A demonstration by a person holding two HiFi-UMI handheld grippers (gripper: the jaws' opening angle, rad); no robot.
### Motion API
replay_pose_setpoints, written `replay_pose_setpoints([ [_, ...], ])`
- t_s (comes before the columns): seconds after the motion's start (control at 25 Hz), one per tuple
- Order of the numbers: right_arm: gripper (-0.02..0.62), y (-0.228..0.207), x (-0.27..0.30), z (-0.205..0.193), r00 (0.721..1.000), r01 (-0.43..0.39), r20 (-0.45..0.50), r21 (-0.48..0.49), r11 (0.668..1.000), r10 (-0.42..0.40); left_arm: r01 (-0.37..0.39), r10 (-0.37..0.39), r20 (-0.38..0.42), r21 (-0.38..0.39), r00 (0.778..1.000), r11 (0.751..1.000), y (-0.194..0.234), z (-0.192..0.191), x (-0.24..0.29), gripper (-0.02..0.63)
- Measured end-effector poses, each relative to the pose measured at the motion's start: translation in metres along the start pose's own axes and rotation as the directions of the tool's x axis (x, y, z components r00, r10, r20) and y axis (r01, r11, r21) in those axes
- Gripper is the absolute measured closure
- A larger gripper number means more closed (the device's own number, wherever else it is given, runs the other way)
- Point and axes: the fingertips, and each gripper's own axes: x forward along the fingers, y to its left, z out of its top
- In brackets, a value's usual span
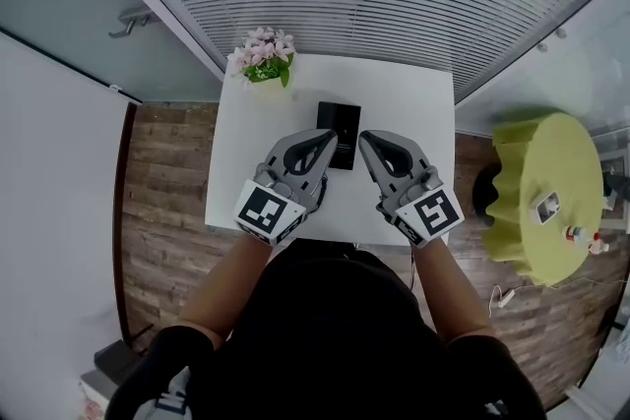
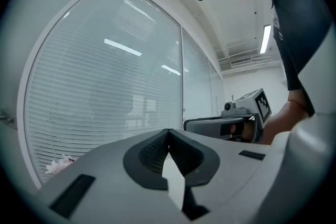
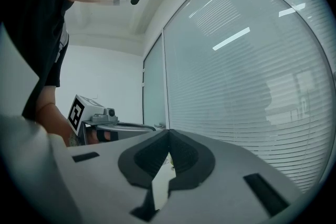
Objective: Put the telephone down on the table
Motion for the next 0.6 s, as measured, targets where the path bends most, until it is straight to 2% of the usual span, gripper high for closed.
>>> replay_pose_setpoints([
  [0.6,0.572,0.0024,-0.0031,-0.0013,1.000,0.023,-0.018,-0.018,1.000,-0.023,0.004,-0.004,0.005,0.017,1.000,1.000,-0.0015,0.0052,-0.0038,0.597],
])
